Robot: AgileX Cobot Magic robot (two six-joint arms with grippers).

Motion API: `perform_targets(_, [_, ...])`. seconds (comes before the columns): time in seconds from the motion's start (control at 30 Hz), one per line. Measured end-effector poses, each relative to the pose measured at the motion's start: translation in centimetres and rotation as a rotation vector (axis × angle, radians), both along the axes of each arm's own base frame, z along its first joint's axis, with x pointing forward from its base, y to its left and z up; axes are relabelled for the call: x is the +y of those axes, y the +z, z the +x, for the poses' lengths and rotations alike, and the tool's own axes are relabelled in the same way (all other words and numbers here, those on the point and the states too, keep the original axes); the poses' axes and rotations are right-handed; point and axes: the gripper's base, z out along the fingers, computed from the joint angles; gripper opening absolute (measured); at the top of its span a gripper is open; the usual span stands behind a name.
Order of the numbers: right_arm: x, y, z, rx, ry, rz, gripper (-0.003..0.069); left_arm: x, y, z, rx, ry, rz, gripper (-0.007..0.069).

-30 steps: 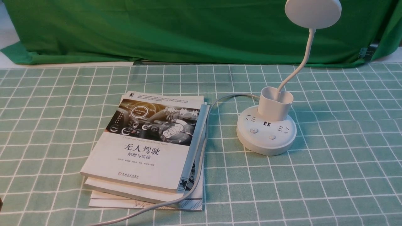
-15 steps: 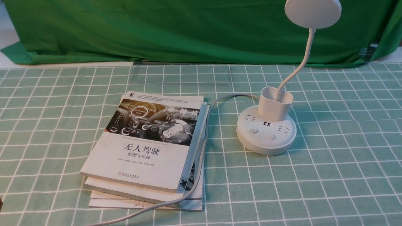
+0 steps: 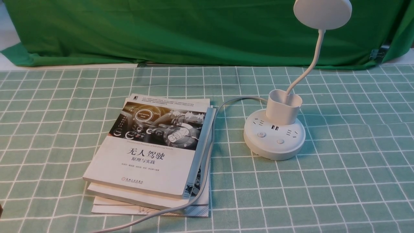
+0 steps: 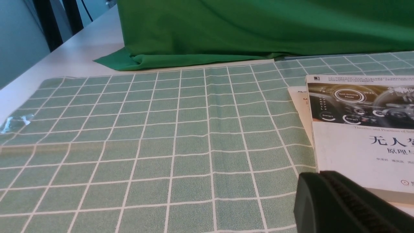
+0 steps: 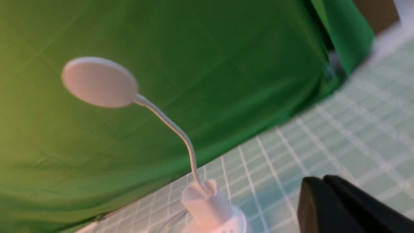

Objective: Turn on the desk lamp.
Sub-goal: Use the right arm to press the button switch on the lamp holder

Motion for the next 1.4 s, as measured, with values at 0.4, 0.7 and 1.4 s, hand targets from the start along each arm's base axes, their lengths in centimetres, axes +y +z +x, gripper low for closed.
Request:
perform_targets(0.4, [2.7,10.0,8.3,0.427,0.357,-0.567,0.0027,0.0,0.0,0.0,0.000,0.000,0.000,0.0021])
perform_targets(0.7, [8.4,6.2,14.0,0.587,0.658,-0.676,0.0027,0.0,0.0,0.0,0.000,0.000,0.000,0.0021])
perform_targets(1.4, [14.3,-6.7,27.6,0.888,0.713,-0.701,0.0029,0.0,0.0,0.0,0.000,0.000,0.000,0.0021])
